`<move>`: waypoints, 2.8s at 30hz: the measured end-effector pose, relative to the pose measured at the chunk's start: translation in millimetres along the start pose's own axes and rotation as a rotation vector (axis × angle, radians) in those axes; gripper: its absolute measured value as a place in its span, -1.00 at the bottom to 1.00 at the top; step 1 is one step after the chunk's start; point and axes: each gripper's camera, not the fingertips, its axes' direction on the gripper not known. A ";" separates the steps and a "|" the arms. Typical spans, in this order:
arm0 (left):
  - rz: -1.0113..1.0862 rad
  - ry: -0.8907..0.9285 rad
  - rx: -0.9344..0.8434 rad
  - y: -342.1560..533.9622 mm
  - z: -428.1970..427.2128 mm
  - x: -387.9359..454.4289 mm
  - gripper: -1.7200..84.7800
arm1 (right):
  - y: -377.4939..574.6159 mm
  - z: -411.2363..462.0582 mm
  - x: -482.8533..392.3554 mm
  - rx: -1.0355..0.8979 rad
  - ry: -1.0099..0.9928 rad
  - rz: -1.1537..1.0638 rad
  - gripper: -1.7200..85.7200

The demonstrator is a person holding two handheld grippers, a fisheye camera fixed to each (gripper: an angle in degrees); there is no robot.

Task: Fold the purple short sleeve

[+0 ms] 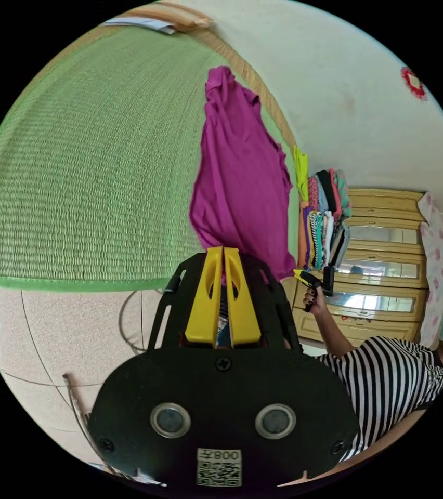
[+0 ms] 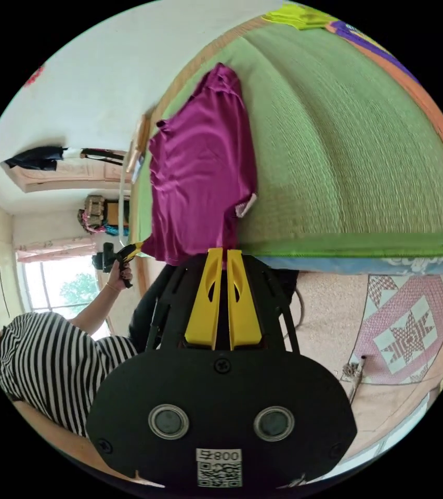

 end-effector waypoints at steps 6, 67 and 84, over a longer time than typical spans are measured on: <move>0.058 -0.038 0.058 5.0 -23.4 12.9 -0.92 | -5.7 -43.8 -32.6 0.031 -0.021 -0.123 -0.94; -0.072 0.057 0.015 43.2 -68.1 4.5 -0.94 | 31.1 -115.8 -14.8 0.053 -0.147 0.039 -0.94; -0.125 0.029 0.051 -26.1 -46.4 -27.3 -0.90 | 19.6 -110.3 63.1 0.117 -0.215 0.226 -0.96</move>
